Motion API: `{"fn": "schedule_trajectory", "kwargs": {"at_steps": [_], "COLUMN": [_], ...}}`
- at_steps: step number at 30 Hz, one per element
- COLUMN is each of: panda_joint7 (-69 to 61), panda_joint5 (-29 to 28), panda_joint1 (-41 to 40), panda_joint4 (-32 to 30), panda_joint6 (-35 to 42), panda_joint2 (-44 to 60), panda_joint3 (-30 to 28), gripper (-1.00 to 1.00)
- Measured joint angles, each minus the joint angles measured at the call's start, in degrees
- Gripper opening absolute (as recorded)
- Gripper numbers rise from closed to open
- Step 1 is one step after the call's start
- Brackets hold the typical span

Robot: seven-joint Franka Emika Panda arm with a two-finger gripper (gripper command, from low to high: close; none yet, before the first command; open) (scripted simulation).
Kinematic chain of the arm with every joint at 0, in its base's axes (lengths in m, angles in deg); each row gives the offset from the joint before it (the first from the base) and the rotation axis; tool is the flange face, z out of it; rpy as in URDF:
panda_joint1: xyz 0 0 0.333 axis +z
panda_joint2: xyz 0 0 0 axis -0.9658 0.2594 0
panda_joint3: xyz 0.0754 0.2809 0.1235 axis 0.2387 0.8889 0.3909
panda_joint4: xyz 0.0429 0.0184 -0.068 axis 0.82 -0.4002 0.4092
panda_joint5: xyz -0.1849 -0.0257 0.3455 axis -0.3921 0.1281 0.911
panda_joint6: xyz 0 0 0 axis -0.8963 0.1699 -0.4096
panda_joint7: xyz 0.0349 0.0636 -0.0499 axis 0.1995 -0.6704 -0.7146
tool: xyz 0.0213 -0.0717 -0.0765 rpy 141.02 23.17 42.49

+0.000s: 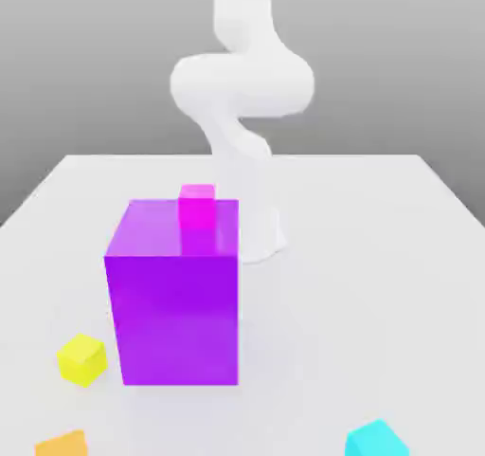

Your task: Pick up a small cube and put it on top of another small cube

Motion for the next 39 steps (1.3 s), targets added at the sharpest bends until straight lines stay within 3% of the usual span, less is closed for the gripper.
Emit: {"fn": "schedule_trajectory", "kwargs": {"at_steps": [20,30,34,35,39], "panda_joint7": [26.63,37.02,37.32,37.24,37.21], "panda_joint5": [-0.79,2.83,4.18,4.36,4.39], "panda_joint1": [-11.29,-13.59,-14.43,-14.59,-14.59], "panda_joint4": [4.73,7.08,8.65,8.99,8.99], "panda_joint6": [-9.75,-14.55,-19.96,-21.20,-21.29], "panda_joint2": [41.90,62.73,71.04,72.66,72.66], "panda_joint3": [-1.64,-4.68,-4.21,-4.02,-4.00], "gripper": [0.00,0.00,0.00,-1.00,-1.00]}}
